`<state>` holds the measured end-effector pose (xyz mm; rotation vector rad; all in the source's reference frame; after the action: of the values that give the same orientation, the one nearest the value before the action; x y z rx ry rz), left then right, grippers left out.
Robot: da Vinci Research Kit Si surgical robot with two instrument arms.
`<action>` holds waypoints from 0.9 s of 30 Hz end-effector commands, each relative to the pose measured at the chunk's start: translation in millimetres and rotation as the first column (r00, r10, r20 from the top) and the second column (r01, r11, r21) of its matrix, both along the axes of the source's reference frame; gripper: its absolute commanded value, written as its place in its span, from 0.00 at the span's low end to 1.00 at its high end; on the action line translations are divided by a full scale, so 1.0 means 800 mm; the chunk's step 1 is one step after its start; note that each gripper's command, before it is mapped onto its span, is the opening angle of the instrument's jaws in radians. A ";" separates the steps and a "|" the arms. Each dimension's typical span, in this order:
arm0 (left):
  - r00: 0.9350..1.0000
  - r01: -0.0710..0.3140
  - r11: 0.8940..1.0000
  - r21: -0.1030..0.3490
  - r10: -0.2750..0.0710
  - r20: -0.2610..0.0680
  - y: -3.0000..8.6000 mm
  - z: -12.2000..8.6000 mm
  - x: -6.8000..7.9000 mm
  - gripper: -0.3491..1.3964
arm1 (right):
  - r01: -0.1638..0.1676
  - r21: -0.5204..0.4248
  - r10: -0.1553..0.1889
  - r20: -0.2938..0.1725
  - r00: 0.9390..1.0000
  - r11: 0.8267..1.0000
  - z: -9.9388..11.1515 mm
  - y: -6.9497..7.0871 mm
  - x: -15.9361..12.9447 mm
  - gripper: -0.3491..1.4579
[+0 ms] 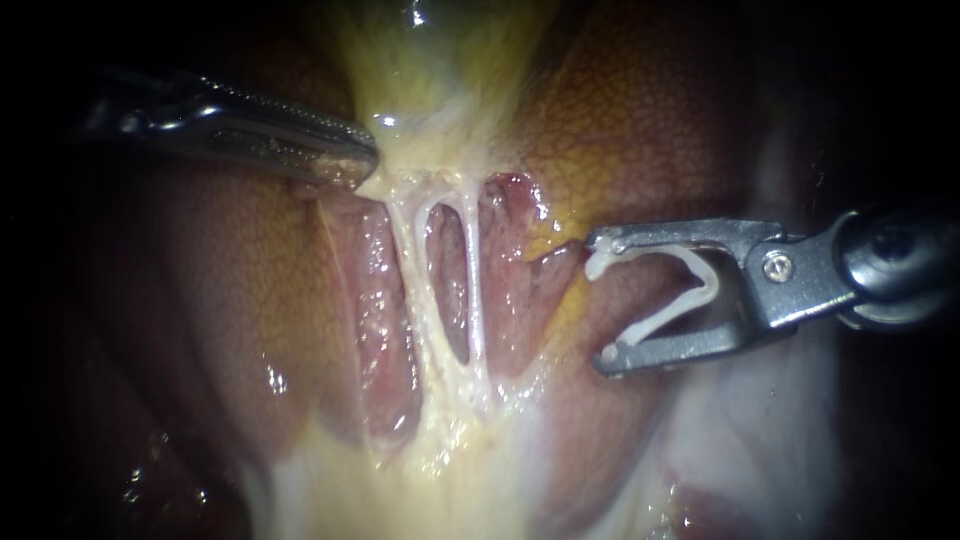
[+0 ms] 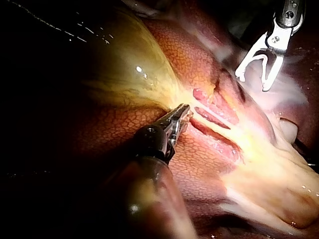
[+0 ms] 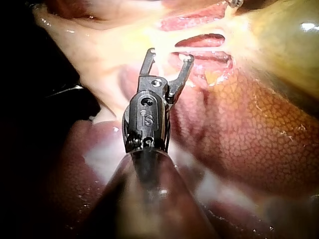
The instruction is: Clipping first clip left tube
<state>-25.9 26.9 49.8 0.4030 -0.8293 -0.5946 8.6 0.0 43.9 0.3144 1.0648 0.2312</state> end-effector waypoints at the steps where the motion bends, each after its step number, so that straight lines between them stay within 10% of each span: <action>1: 1.000 0.000 1.000 0.000 0.000 0.000 0.0000 0.0000 0.0000 0.00 | 0.000 0.000 0.000 0.000 1.000 1.000 0.0000 0.0000 0.0000 0.50; 27: 1.000 0.002 1.000 0.001 -0.002 0.010 0.0002 -0.0008 0.0005 0.00 | 0.031 0.024 -0.031 -0.025 0.999 0.999 0.0006 0.0001 0.0035 0.50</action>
<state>-25.6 27.1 49.1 0.4072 -0.8385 -0.5955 11.7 0.1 44.5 0.3590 1.0827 0.2111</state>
